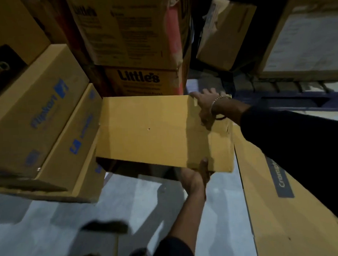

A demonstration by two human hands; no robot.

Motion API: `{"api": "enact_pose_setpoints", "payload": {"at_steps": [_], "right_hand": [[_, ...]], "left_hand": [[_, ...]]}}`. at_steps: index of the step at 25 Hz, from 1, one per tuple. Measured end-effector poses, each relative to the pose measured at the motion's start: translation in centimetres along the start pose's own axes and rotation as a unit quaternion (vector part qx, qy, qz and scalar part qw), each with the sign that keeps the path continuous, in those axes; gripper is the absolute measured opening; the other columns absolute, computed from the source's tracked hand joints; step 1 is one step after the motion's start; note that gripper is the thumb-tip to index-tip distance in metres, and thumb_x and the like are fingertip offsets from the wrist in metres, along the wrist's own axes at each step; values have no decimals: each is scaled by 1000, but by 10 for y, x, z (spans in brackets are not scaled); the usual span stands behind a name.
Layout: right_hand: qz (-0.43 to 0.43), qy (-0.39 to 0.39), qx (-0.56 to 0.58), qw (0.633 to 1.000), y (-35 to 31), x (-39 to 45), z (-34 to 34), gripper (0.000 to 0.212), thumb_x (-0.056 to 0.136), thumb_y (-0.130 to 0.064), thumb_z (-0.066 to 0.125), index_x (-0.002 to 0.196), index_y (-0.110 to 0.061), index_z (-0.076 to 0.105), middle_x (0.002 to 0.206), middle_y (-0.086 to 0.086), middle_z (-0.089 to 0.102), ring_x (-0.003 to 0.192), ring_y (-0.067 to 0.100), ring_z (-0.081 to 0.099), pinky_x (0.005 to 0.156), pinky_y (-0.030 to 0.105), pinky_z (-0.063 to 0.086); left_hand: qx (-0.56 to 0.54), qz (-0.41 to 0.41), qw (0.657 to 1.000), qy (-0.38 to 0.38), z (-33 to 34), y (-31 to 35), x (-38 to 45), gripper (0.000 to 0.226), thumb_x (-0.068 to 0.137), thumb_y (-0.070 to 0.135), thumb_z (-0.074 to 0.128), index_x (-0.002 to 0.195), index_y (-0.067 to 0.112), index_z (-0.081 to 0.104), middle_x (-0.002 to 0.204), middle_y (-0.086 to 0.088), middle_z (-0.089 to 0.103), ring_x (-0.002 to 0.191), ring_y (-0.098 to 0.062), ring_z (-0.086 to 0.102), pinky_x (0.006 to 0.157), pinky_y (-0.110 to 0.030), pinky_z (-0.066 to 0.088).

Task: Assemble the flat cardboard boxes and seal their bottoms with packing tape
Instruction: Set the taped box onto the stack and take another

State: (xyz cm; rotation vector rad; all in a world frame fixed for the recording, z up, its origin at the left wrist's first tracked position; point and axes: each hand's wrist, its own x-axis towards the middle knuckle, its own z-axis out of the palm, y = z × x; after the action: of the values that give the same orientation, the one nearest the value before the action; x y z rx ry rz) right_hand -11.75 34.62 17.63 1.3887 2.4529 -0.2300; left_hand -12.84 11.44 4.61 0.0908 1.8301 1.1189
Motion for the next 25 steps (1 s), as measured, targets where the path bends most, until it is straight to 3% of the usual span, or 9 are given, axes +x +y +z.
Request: {"api": "enact_pose_setpoints", "payload": {"at_steps": [3,5,7,11,14,16,18,21,25], "right_hand": [[-7,-56,66,996,-4,51,17,140,67,-61,87,164,-33,-9,172,7,8,157,38,4,122,64,17],[-11,-95,95,991,-8,57,72,147,55,-94,69,162,-37,-15,172,-2,-13,158,32,-13,124,64,6],[-25,-64,88,994,-10,64,113,142,51,-109,44,162,-40,-13,170,-3,-22,156,29,-21,123,65,-4],[-15,17,88,996,-14,60,138,135,53,-113,24,162,-42,-11,170,-2,-23,156,28,-24,122,65,-8],[2,35,76,997,-19,44,146,127,58,-111,8,162,-42,-11,170,0,-21,157,30,-21,121,65,-8],[20,63,75,995,-28,33,156,120,62,-108,0,162,-42,-9,172,3,-16,157,32,-17,121,66,-8],[37,82,82,993,-37,28,162,119,63,-107,-3,162,-42,-8,173,5,-11,158,34,-13,120,68,-6],[42,95,69,992,-51,24,169,118,63,-107,-5,162,-43,-6,173,7,-5,158,36,-8,118,71,-4],[24,129,53,990,-50,29,171,109,73,-101,-5,164,-41,1,173,9,6,159,34,2,119,71,1]], "left_hand": [[-97,-56,993,-46,27,40,58,39,97,27,70,126,1,62,99,-8,68,107,-40,70,81,-44,59],[-102,-83,990,-43,31,55,84,39,96,31,73,118,4,56,103,-11,68,99,-36,69,83,-43,60],[-64,-88,993,-38,38,56,97,46,93,43,74,115,10,52,110,-10,66,101,-30,68,89,-41,60],[-58,-87,994,-13,32,46,97,55,92,56,70,119,9,57,107,-9,68,95,-31,71,81,-45,65],[-84,-55,990,101,-9,52,115,72,91,72,58,132,13,51,123,-3,59,103,-37,67,79,-45,64],[-104,-41,984,138,-45,63,133,77,94,65,60,147,13,40,138,-6,51,113,-39,61,74,-44,62],[-117,-21,983,143,-69,77,147,86,99,52,60,162,15,14,152,-13,43,118,-44,62,62,-40,56],[-100,-1,986,133,-79,87,161,94,102,42,60,163,21,-8,159,-14,36,118,-46,64,50,-34,52],[-144,-7,985,100,-78,95,162,89,105,30,57,164,12,-8,164,-17,28,126,-43,59,80,-40,60]]}}
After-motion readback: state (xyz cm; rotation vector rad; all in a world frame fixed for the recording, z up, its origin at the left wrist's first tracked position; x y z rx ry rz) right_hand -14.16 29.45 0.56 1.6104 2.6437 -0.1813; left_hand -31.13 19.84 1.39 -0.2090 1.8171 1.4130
